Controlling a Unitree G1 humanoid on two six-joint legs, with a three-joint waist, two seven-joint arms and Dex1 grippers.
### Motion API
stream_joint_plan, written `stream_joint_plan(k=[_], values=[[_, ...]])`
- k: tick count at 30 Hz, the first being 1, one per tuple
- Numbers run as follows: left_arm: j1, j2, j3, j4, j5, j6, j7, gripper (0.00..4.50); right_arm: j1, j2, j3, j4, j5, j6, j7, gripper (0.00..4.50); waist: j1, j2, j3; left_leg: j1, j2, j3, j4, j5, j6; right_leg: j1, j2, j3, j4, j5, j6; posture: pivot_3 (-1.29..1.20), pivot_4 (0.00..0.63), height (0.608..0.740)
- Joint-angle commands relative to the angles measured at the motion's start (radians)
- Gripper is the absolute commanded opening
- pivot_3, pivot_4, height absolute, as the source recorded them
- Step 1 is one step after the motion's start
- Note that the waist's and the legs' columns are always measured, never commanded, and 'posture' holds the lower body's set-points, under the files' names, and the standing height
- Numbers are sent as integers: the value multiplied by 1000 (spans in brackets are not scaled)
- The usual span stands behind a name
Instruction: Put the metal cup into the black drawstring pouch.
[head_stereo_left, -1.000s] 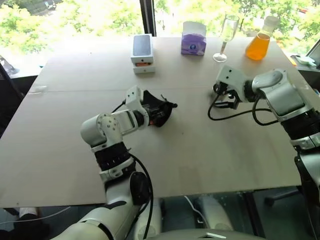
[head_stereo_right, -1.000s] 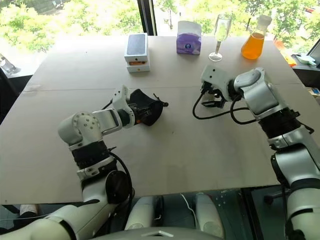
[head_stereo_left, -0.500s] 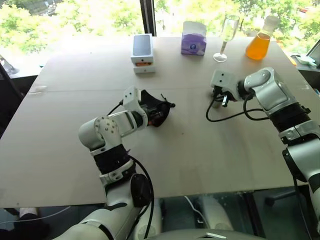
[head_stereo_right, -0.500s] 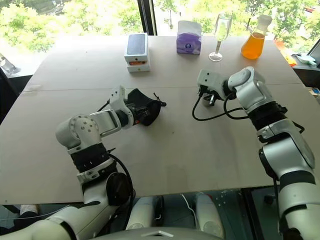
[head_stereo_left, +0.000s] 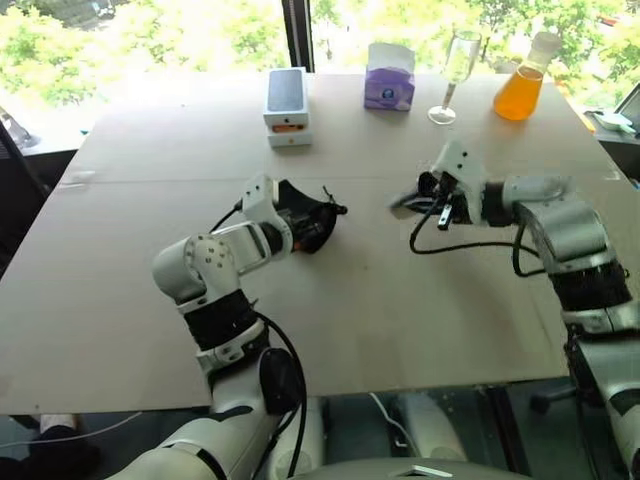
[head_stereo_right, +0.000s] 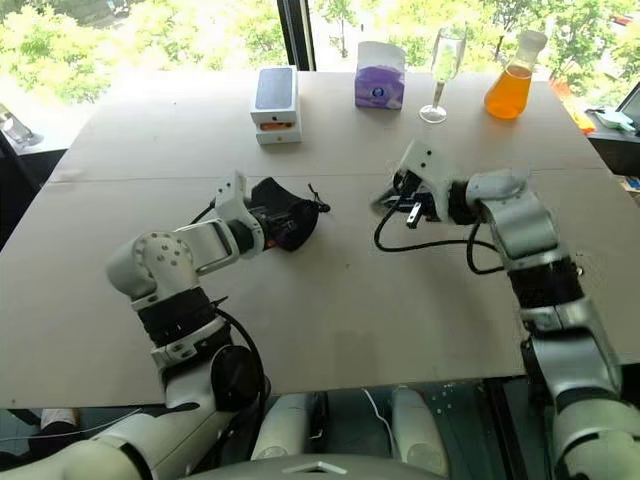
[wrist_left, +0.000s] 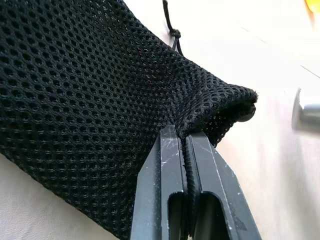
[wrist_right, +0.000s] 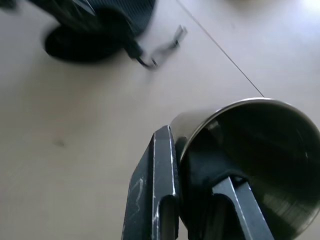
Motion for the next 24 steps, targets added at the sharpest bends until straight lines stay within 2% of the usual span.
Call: stream_joint_plan(k=[1, 10, 18, 24], values=[[-17, 3, 7, -54, -18, 25, 3, 0, 61, 112, -93, -208, 120, 144, -149, 89, -1, 0, 0, 0, 0, 0, 0, 0, 0, 0, 0, 0, 1, 0, 0, 0, 150, 740], [34, 63, 42, -93, -89, 34, 13, 0, 185, 313, -129, -345, 252, 242, -374, 89, 3, 0, 0, 0, -1, -3, 1, 0, 0, 1, 0, -3, 1, 0, 0, 0, 150, 740], [92, 76, 108, -114, -168, 34, 60, 0, 202, 452, -133, -287, 329, 224, -483, 89, 2, 0, 0, 0, -1, -4, 1, -1, 2, 1, 0, -4, 1, 0, 0, 0, 150, 740], [64, 75, 178, -77, -254, 34, 112, 0, 209, 517, -98, -222, 348, 184, -506, 89, 2, 0, 0, 0, -2, -5, 1, -1, 2, 2, 0, -5, 0, 0, 0, 0, 150, 740]])
